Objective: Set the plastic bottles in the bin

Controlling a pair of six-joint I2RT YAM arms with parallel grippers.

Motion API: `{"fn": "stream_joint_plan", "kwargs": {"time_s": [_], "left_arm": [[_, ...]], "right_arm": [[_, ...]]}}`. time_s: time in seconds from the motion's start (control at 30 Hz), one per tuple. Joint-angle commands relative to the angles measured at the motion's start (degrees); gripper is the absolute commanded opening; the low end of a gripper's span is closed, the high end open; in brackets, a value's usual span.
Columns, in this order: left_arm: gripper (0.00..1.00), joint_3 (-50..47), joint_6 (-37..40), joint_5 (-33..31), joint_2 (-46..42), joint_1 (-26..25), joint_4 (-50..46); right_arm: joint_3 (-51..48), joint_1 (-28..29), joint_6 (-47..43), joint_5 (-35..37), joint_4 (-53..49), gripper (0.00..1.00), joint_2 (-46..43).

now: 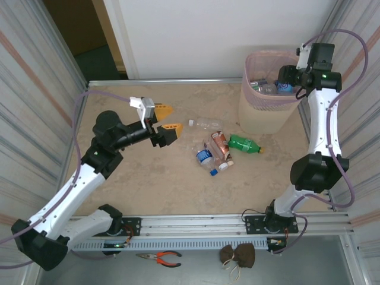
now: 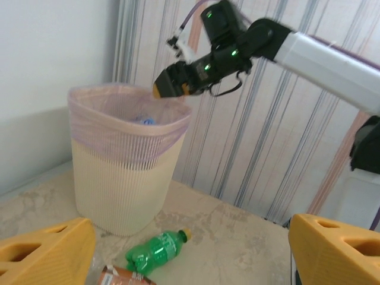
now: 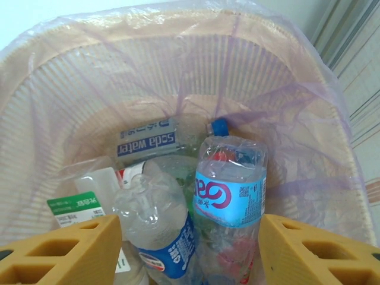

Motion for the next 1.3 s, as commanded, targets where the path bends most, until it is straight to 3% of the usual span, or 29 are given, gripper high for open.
{"fn": "stream_joint_plan", "kwargs": {"time_s": [0.0, 0.13, 0.33, 0.6, 0.87, 1.07, 1.27], "left_arm": [[0.84, 2.6, 0.0, -1.5, 1.6, 0.2, -3.5], [0.82, 4.4, -0.9, -3.6, 4.5, 0.3, -7.5], [0.8, 7.5, -6.3, -12.9, 9.7, 0.2, -15.4], [0.77, 10.0, -21.1, -18.3, 17.7, 0.0, -20.4], [0.74, 14.6, -37.6, -36.9, 23.9, -7.2, -34.4], [0.71, 18.8, -47.6, -41.2, 30.7, -11.3, -44.7], [0.69, 18.9, -53.0, -38.8, 36.3, -13.5, -44.6]], "right_arm": [[-0.6, 0.7, 1.1, -1.2, -1.8, 0.6, -4.1], [-3.0, 1.8, 2.0, -2.0, -1.8, 0.58, -6.8], [-8.2, 4.1, 2.9, -1.6, -1.6, 0.57, -11.5], [-14.5, 7.9, 3.0, -2.0, -1.9, 0.57, -18.5], [-21.0, 10.4, 3.6, -1.6, -2.0, 0.57, -24.4], [-25.2, 10.6, 4.3, -2.2, -0.7, 0.57, -28.3], [-27.7, 10.4, 4.2, -3.1, 0.0, 0.57, -30.4]]}}
